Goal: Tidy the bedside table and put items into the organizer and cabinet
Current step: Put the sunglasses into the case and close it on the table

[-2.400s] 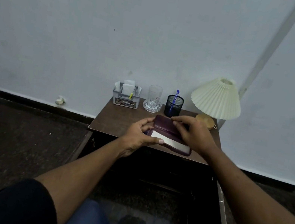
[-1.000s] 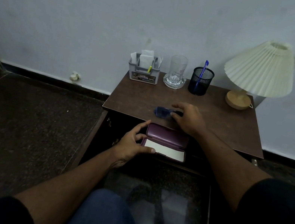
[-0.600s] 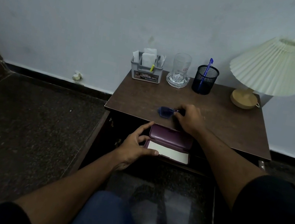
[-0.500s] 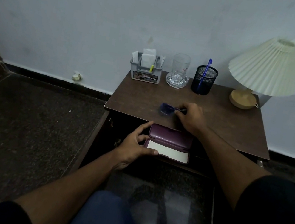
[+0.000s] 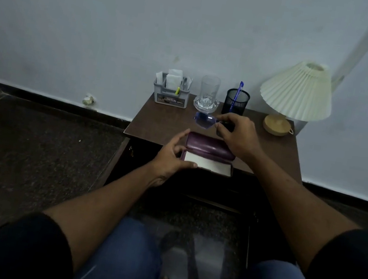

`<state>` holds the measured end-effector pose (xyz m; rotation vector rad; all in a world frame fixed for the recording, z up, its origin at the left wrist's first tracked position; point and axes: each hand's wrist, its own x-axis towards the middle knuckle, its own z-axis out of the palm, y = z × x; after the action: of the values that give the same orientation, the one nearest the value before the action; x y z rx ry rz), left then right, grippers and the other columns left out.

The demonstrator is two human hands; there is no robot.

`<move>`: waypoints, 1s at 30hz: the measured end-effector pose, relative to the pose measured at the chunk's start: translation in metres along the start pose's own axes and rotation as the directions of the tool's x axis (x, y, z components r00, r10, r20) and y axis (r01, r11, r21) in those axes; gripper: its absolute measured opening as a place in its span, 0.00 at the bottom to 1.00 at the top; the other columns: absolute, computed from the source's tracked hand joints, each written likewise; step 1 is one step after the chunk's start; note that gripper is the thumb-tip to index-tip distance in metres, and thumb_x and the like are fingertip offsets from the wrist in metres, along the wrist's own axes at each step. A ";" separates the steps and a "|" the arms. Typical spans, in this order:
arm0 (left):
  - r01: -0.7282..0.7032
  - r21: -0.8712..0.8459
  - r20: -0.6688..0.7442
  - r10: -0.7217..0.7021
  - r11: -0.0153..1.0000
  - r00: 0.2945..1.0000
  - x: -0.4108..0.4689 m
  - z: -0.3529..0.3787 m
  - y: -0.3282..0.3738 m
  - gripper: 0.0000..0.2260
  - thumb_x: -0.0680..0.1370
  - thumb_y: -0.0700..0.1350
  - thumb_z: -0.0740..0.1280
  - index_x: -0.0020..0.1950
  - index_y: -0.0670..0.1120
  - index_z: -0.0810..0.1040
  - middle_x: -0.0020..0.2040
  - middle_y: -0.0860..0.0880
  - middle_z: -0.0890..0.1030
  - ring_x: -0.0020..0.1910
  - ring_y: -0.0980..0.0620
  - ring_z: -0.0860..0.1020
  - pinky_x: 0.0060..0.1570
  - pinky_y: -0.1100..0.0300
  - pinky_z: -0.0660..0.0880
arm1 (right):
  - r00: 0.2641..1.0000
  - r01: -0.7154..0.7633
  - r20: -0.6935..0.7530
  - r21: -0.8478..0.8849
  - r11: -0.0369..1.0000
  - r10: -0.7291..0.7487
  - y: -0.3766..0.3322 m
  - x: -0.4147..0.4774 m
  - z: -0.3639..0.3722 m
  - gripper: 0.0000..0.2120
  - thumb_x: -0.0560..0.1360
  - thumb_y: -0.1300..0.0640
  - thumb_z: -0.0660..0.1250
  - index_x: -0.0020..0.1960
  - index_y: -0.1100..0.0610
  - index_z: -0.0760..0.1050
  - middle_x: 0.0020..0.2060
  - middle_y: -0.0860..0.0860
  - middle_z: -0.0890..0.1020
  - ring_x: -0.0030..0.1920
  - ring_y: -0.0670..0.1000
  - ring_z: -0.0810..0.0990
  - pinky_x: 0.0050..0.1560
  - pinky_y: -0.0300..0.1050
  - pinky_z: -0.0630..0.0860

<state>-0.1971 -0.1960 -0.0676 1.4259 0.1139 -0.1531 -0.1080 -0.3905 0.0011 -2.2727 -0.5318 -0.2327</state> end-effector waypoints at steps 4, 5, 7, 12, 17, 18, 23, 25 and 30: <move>0.007 -0.021 -0.010 -0.008 1.000 1.000 -0.007 0.010 0.011 0.48 0.65 0.27 0.77 0.77 0.58 0.66 0.59 0.37 0.82 0.57 0.39 0.83 0.55 0.44 0.81 | 0.999 0.041 0.015 -0.056 0.998 -0.040 -0.012 -0.024 -0.018 0.09 0.76 0.53 0.72 0.55 0.50 0.83 0.42 0.40 0.84 0.44 0.38 0.81 0.46 0.31 0.75; 0.011 -0.024 -0.012 -0.011 1.000 1.000 -0.009 0.012 0.012 0.48 0.65 0.26 0.77 0.77 0.58 0.66 0.58 0.37 0.82 0.57 0.38 0.83 0.56 0.42 0.81 | 0.998 0.052 0.029 -0.063 0.997 -0.050 -0.012 -0.031 -0.022 0.09 0.76 0.53 0.72 0.56 0.50 0.83 0.45 0.42 0.85 0.46 0.39 0.82 0.47 0.34 0.76; 0.016 -0.027 -0.008 -0.016 1.000 1.000 -0.011 0.017 0.012 0.48 0.66 0.26 0.76 0.77 0.58 0.65 0.57 0.38 0.83 0.55 0.39 0.84 0.56 0.42 0.81 | 0.997 0.067 0.051 -0.070 0.995 -0.063 -0.012 -0.046 -0.028 0.09 0.76 0.54 0.71 0.56 0.51 0.84 0.48 0.44 0.86 0.48 0.42 0.83 0.50 0.38 0.78; 0.042 -0.038 0.028 -0.041 0.998 0.999 -0.020 0.035 0.014 0.47 0.68 0.24 0.74 0.78 0.59 0.64 0.59 0.37 0.83 0.55 0.38 0.83 0.54 0.42 0.81 | 0.996 0.068 0.074 -0.126 0.990 -0.059 -0.005 -0.082 -0.032 0.11 0.77 0.53 0.71 0.58 0.53 0.83 0.51 0.47 0.86 0.49 0.43 0.82 0.52 0.41 0.79; 0.036 -0.024 0.074 -0.034 0.999 0.997 -0.024 0.051 0.016 0.46 0.70 0.23 0.72 0.78 0.60 0.63 0.63 0.33 0.79 0.54 0.39 0.82 0.58 0.37 0.78 | 0.992 0.097 0.099 -0.198 0.975 -0.079 0.003 -0.102 -0.031 0.11 0.76 0.55 0.71 0.58 0.55 0.83 0.52 0.50 0.86 0.50 0.46 0.82 0.52 0.41 0.78; 0.035 -0.031 0.081 -0.033 0.999 0.996 -0.024 0.053 0.017 0.46 0.70 0.23 0.71 0.78 0.60 0.63 0.63 0.32 0.78 0.53 0.39 0.82 0.57 0.40 0.78 | 0.993 0.096 0.091 -0.202 0.975 -0.079 0.005 -0.103 -0.032 0.11 0.76 0.55 0.72 0.58 0.56 0.83 0.52 0.50 0.86 0.50 0.47 0.82 0.52 0.41 0.78; 0.051 -0.074 0.116 -0.042 0.996 0.992 -0.020 0.056 0.016 0.45 0.70 0.23 0.71 0.77 0.60 0.64 0.64 0.33 0.78 0.55 0.40 0.82 0.53 0.45 0.81 | 0.983 0.140 0.149 -0.220 0.966 -0.108 0.008 -0.104 -0.037 0.12 0.75 0.55 0.72 0.57 0.56 0.83 0.52 0.50 0.85 0.52 0.49 0.82 0.54 0.47 0.80; 0.063 -0.097 0.117 -0.051 0.993 0.992 -0.017 0.056 0.013 0.45 0.70 0.22 0.70 0.77 0.60 0.65 0.64 0.35 0.79 0.56 0.40 0.82 0.52 0.46 0.82 | 0.992 0.106 0.094 -0.200 0.974 -0.088 0.011 -0.103 -0.037 0.11 0.76 0.53 0.72 0.57 0.54 0.83 0.52 0.49 0.84 0.53 0.49 0.80 0.54 0.46 0.78; 0.082 -0.178 0.093 -0.066 0.981 0.993 -0.006 0.053 0.011 0.45 0.69 0.23 0.72 0.75 0.61 0.67 0.60 0.40 0.83 0.58 0.41 0.83 0.54 0.43 0.82 | 0.909 -0.183 -0.367 0.079 0.980 0.200 0.026 -0.103 -0.035 0.04 0.78 0.51 0.69 0.52 0.48 0.79 0.52 0.47 0.77 0.53 0.46 0.76 0.53 0.41 0.75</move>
<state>-0.2021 -0.2469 -0.0483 1.2317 0.1069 -0.2593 -0.1893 -0.4632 -0.0256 -2.1472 -0.1114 -0.5363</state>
